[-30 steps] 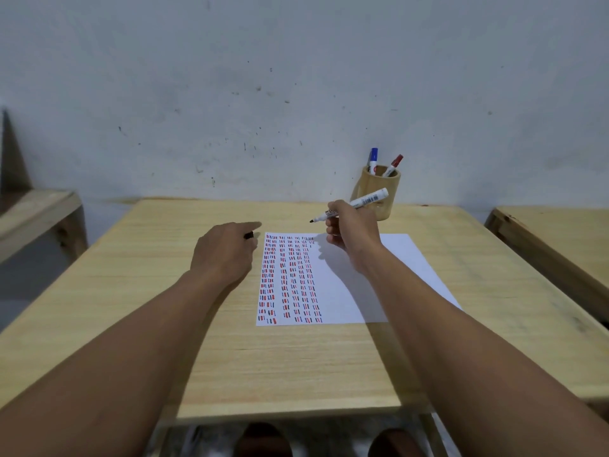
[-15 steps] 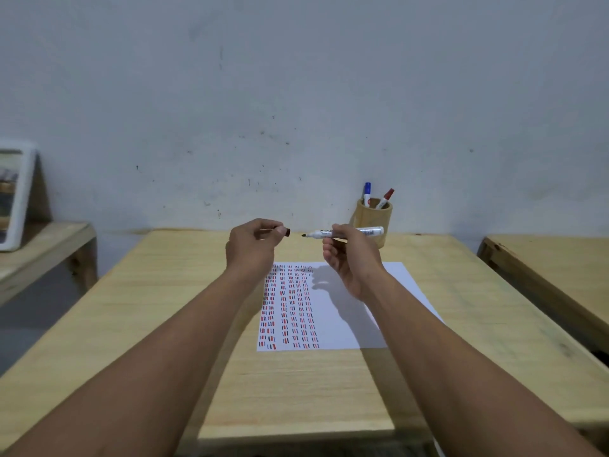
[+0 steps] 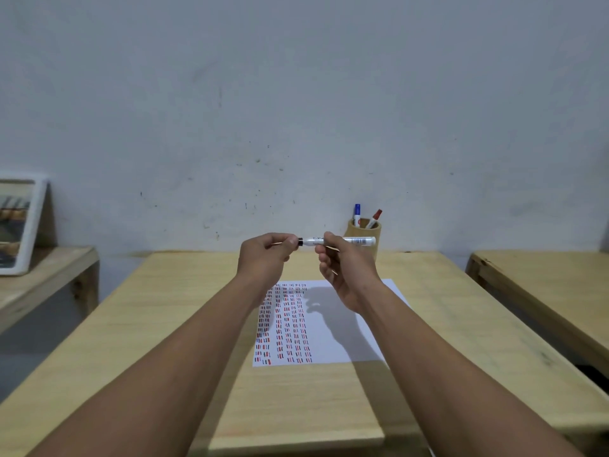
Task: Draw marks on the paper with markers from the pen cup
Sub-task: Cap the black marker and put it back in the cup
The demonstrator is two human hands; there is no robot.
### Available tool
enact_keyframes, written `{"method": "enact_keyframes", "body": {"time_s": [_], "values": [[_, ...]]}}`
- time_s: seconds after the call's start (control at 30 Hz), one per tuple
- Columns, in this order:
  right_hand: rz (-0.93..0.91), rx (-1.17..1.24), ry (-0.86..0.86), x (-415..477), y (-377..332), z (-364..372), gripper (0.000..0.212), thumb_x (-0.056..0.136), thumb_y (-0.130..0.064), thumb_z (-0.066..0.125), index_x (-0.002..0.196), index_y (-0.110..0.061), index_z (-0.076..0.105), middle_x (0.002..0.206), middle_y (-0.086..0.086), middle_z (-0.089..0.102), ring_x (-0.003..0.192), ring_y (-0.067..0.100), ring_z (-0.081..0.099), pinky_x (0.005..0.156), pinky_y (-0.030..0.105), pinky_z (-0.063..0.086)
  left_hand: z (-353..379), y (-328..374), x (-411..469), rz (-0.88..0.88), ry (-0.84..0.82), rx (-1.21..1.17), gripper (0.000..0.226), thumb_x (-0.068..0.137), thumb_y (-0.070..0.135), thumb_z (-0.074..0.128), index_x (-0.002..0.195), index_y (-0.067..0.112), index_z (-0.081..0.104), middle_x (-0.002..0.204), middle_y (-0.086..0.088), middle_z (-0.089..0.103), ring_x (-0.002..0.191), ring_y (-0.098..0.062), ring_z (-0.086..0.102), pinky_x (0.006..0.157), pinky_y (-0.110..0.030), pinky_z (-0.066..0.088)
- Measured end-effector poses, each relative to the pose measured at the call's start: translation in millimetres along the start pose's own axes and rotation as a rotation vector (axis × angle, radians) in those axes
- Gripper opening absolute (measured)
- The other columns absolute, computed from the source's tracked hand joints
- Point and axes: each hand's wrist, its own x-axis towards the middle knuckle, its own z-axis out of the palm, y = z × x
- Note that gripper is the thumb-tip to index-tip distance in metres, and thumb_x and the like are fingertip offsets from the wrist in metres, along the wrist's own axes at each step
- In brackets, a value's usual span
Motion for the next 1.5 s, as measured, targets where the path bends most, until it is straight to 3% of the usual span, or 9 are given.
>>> {"method": "enact_keyframes", "body": {"time_s": [0.37,0.5,0.57,0.67,0.87,1.03,1.23,1.37,1.5], "values": [[0.011,0.034,0.044,-4,-2,0,0.014,0.091,-0.016,0.077,0.096,-0.005,0.069,0.071,0.003,0.066,0.06,0.009,0.063,0.052,0.018,0.056,7,4,-4,0.054,0.026,0.008,0.005,0.088,0.026,0.075,0.083,0.027,0.077,0.093,0.001,0.078,0.089,-0.014,0.067,0.098,-0.045,0.054],[-0.113,0.009,0.164,-5,-5,4,0.033,0.091,-0.005,0.074,0.114,-0.008,0.05,0.085,0.013,0.067,0.07,0.017,0.066,0.073,0.028,0.062,13,0,-2,0.113,0.057,0.06,0.004,0.087,0.029,0.076,0.087,0.027,0.08,0.088,0.003,0.076,0.085,-0.013,0.065,0.094,-0.048,0.055],[-0.179,-0.104,0.152,-6,-5,2,0.048,0.094,-0.008,0.07,0.124,-0.02,0.035,0.086,0.012,0.067,0.069,0.017,0.065,0.071,0.03,0.061,16,2,-1,0.148,0.07,0.087,0.007,0.088,0.029,0.074,0.09,0.027,0.08,0.085,0.004,0.075,0.082,-0.012,0.065,0.09,-0.045,0.057],[-0.181,-0.413,0.096,-5,-10,-2,0.024,0.101,-0.017,0.058,0.121,-0.006,0.061,0.078,0.01,0.066,0.064,0.017,0.065,0.062,0.029,0.058,20,9,1,0.211,0.089,0.115,0.007,0.089,0.026,0.072,0.089,0.027,0.079,0.082,0.005,0.074,0.074,-0.009,0.062,0.077,-0.034,0.054],[-0.3,-0.853,0.057,-5,-28,-18,0.015,0.096,-0.022,0.063,0.109,-0.015,0.066,0.082,0.007,0.071,0.059,0.014,0.063,0.049,0.024,0.05,32,25,7,0.286,0.081,0.245,0.01,0.089,0.03,0.072,0.095,0.027,0.078,0.083,0.006,0.074,0.063,0.0,0.059,0.057,-0.011,0.04],[-0.46,-1.152,0.077,5,-38,-31,0.018,0.093,-0.035,0.07,0.102,-0.02,0.074,0.081,0.001,0.065,0.075,0.017,0.061,0.07,0.033,0.049,44,29,17,0.306,0.051,0.268,0.011,0.091,0.032,0.07,0.097,0.027,0.078,0.088,0.007,0.076,0.073,0.0,0.063,0.063,-0.016,0.04],[-0.472,-1.143,0.089,31,-50,-48,0.02,0.098,-0.027,0.064,0.099,-0.009,0.072,0.09,0.006,0.067,0.082,0.021,0.058,0.064,0.028,0.041,67,24,42,0.241,0.049,0.265,0.021,0.099,0.033,0.055,0.098,0.024,0.074,0.092,0.006,0.075,0.088,-0.023,0.071,0.082,-0.034,0.053],[-0.526,-1.08,0.173,53,-70,-57,0.018,0.098,-0.027,0.061,0.11,-0.016,0.069,0.087,-0.005,0.067,0.082,0.016,0.064,0.065,0.026,0.042,86,4,59,0.211,0.026,0.344,0.02,0.098,0.025,0.055,0.107,0.023,0.072,0.101,0.003,0.074,0.092,-0.02,0.068,0.073,-0.026,0.048],[-0.582,-1.007,0.226,81,-91,-60,0.012,0.098,-0.023,0.06,0.109,-0.02,0.063,0.076,-0.013,0.063,0.068,0.002,0.061,0.059,0.024,0.046,109,-23,74,0.18,-0.067,0.41,0.038,0.09,0.03,0.068,0.127,0.02,0.064,0.115,0.001,0.068,0.104,-0.018,0.065,0.089,-0.03,0.05]]}}
